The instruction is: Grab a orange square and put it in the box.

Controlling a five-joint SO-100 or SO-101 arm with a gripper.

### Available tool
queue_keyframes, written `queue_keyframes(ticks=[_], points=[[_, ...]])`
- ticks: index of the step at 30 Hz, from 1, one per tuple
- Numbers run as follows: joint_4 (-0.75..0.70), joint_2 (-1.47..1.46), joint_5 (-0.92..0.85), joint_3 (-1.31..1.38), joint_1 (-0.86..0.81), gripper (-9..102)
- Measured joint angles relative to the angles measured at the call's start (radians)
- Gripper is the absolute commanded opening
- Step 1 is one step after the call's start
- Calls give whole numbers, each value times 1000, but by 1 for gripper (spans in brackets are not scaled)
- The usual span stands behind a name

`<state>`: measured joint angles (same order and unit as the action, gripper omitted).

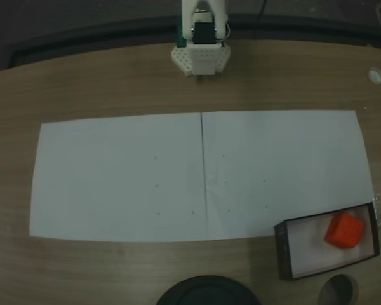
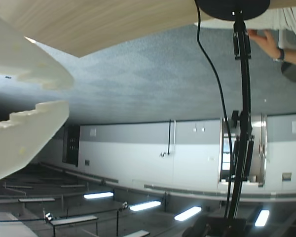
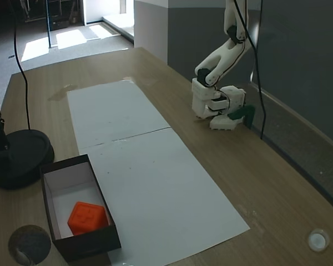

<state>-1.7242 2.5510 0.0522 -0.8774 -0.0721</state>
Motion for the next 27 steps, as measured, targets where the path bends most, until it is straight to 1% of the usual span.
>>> queue_keyframes(ticks=[6, 10, 23, 27], points=[[0, 364, -46, -239, -23, 0], [60, 534, -51, -393, -20, 0], [383, 839, -51, -871, -23, 0], [474, 900, -51, -1052, -94, 0]])
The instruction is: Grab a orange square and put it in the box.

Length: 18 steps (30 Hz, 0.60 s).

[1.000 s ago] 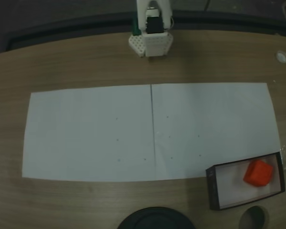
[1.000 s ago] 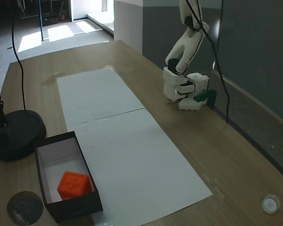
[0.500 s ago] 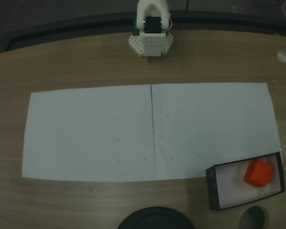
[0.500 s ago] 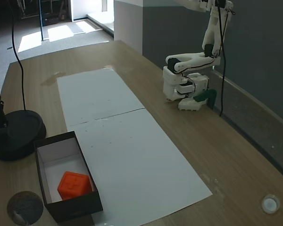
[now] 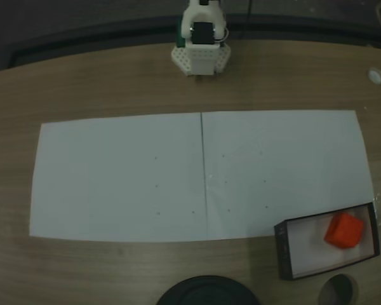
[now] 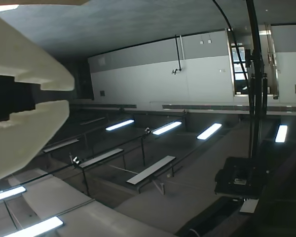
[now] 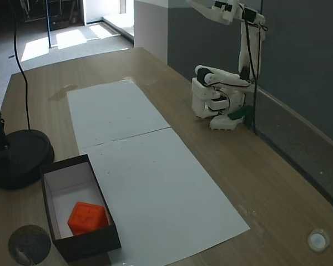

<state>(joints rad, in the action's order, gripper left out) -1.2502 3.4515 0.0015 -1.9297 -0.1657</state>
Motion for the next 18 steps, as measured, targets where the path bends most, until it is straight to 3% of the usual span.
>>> queue_keyframes(ticks=[5, 12, 18], points=[[61, 5, 2, -255, -80, 0], [63, 5, 2, -495, -75, 2], [169, 5, 2, -773, -75, 0]])
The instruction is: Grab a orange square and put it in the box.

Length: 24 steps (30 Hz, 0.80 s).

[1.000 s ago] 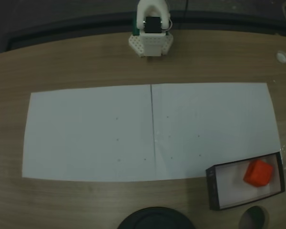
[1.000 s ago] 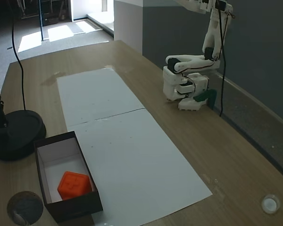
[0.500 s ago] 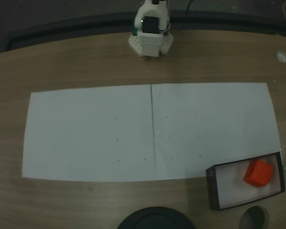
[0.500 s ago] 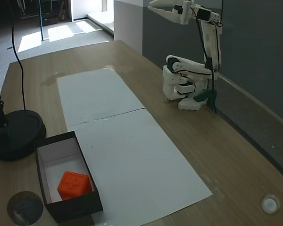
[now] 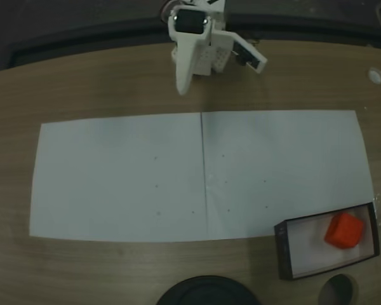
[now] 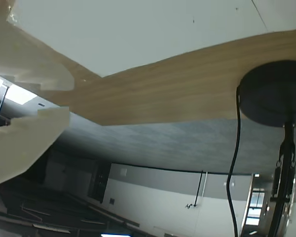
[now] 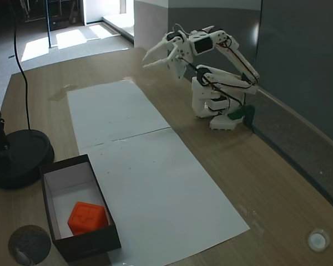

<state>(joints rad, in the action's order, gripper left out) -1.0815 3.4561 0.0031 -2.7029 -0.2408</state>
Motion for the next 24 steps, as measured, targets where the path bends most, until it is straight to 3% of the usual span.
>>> queue_keyframes(ticks=[4, 12, 24], points=[[63, 0, 0, -153, 14, 0], [80, 0, 0, -314, 227, 0], [69, 0, 0, -400, 247, 0]])
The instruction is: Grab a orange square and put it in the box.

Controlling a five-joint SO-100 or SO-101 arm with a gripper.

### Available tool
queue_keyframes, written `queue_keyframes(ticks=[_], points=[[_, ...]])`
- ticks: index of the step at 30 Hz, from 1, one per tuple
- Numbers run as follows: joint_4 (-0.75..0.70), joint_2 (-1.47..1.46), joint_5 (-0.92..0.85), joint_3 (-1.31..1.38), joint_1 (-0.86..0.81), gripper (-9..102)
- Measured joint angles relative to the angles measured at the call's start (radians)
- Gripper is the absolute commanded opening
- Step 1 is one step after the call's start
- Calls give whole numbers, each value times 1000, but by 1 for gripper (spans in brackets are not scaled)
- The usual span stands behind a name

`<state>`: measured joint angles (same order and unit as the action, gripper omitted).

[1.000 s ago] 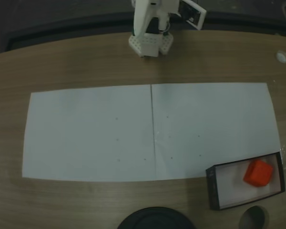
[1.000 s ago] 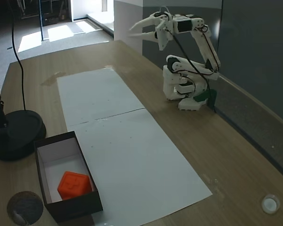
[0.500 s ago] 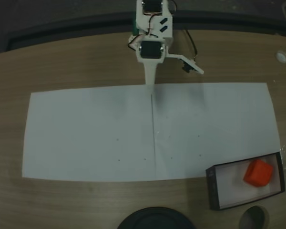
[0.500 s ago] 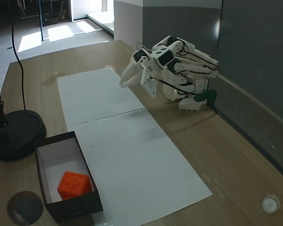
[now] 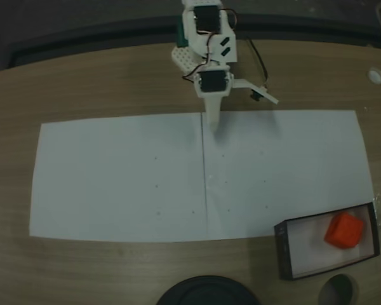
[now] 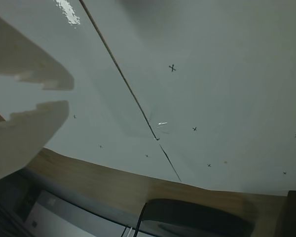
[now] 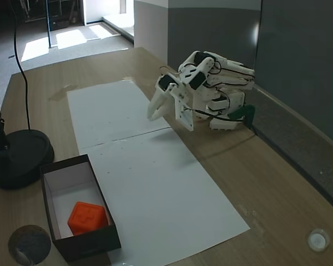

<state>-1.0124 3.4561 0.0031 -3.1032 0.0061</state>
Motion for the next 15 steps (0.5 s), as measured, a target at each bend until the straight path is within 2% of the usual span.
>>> queue_keyframes(ticks=[7, 15], points=[[-259, 0, 0, 34, -5, 0], [-273, 0, 0, 46, -49, 0]])
